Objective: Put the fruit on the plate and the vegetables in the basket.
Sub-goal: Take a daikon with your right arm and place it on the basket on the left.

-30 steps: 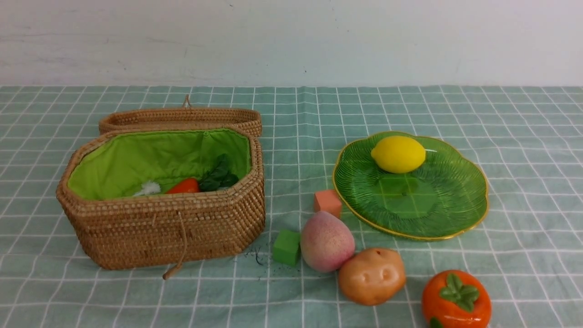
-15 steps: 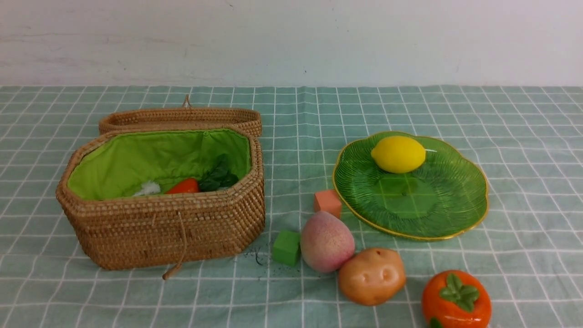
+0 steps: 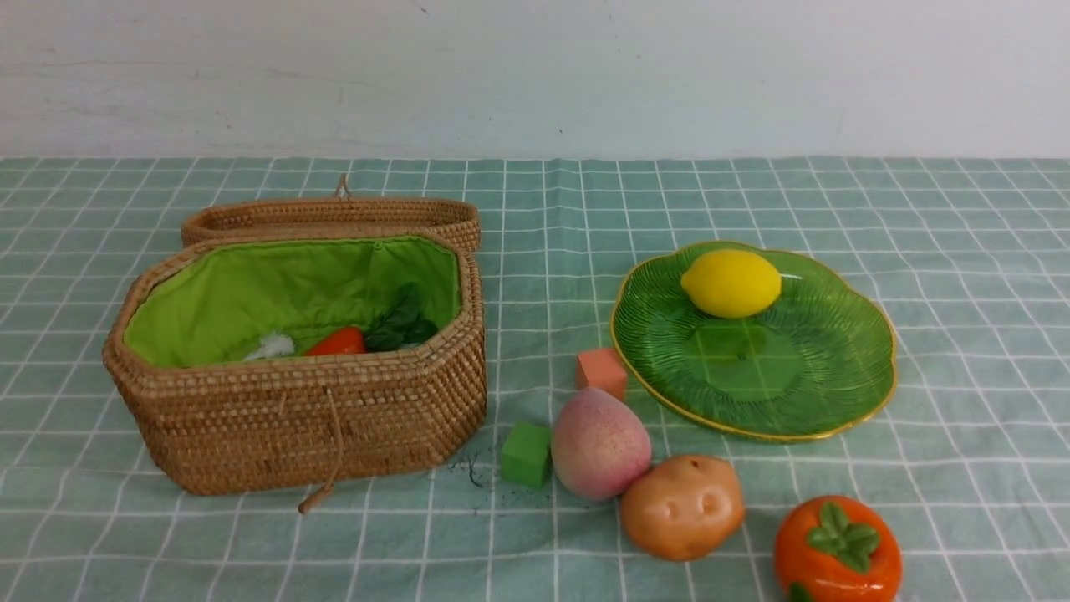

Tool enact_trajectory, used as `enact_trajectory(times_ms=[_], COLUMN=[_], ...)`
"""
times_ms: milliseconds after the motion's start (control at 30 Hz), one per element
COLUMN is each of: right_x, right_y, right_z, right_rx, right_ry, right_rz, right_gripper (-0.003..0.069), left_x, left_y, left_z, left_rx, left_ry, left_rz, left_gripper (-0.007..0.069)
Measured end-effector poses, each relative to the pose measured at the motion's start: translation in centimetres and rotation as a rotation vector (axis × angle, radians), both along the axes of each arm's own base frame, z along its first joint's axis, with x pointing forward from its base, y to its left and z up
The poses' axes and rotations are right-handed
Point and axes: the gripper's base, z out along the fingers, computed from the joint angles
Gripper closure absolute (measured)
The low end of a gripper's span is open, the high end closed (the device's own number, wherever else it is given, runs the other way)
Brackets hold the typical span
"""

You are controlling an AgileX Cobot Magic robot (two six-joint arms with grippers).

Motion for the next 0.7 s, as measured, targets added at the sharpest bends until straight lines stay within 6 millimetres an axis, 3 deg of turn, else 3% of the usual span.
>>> enact_trajectory(times_ms=[100, 233, 433, 700], right_x=[0.0, 0.0, 0.0, 0.0], right_y=[0.0, 0.0, 0.0, 0.0], right_z=[0.0, 0.0, 0.0, 0.0], right_rx=[0.000, 0.000, 0.000, 0.000], right_ry=[0.000, 0.000, 0.001, 0.001], right_rz=[0.000, 0.000, 0.000, 0.000], right_gripper=[0.0419, 0.0419, 0.0418, 0.0418], left_x=[0.8, 1.3, 1.0, 0.9], left_y=[-0.1, 0.0, 0.0, -0.1], left_z=[-3.3, -5.8, -8.1, -8.3], left_rx=[-0.043, -0.091, -0.139, -0.170], left_ry=[-0.038, -0.041, 0.177, 0.198], left_rz=[0.058, 0.104, 0.115, 0.106], left_gripper=[0.0629, 0.0627, 0.0622, 0.0615])
